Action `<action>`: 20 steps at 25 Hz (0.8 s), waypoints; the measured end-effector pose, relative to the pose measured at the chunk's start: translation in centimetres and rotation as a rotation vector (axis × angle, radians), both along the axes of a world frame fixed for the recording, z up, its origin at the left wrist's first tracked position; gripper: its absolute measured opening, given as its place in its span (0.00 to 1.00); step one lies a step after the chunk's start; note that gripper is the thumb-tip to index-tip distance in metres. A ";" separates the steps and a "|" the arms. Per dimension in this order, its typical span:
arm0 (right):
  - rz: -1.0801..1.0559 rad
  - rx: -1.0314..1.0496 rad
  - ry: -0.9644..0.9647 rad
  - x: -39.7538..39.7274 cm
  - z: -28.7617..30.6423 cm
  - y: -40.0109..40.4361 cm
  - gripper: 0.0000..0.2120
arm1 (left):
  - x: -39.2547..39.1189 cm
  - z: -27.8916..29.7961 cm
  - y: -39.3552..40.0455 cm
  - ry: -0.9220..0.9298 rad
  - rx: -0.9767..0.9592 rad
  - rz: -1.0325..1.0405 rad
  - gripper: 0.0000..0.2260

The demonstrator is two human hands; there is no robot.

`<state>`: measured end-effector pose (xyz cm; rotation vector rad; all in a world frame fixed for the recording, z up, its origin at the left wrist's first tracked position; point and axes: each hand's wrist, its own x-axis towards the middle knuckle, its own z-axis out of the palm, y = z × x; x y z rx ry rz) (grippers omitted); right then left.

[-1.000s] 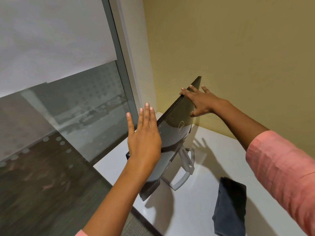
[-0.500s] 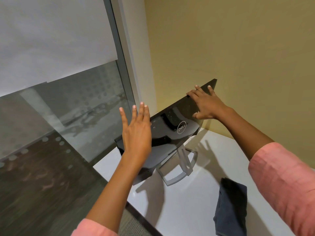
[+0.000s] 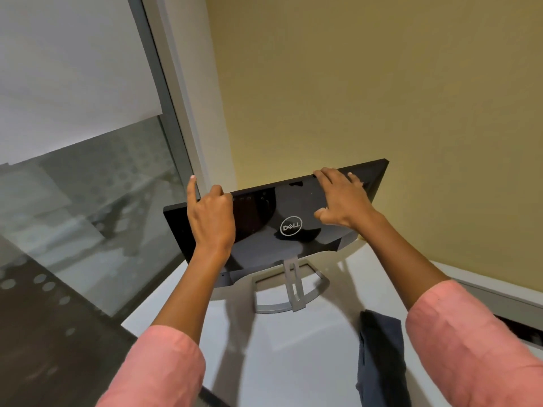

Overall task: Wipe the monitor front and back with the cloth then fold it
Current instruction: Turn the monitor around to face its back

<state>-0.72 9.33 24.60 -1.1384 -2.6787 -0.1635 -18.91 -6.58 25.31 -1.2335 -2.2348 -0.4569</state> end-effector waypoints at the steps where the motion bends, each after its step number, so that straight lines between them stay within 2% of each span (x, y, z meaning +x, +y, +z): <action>1: -0.026 0.015 0.006 -0.1 0.0 -0.3 0.42 | -0.4 -0.1 0.2 0.005 0.001 -0.014 0.11; 6: -0.200 0.008 0.057 -0.9 -0.4 -1.8 0.38 | -2.4 -0.6 1.2 0.078 0.009 -0.157 0.08; 9: -0.272 0.018 0.146 -1.1 -1.2 -2.8 0.35 | -3.2 -2.0 1.9 0.148 -0.034 -0.199 0.13; 12: -0.305 0.067 0.148 -0.9 -1.6 -3.5 0.35 | -3.2 -3.1 2.4 0.083 -0.149 -0.201 0.25; 20: -0.450 0.086 0.068 -1.6 -2.7 -4.6 0.38 | -4.7 -2.4 5.3 -0.067 -0.130 -0.346 0.25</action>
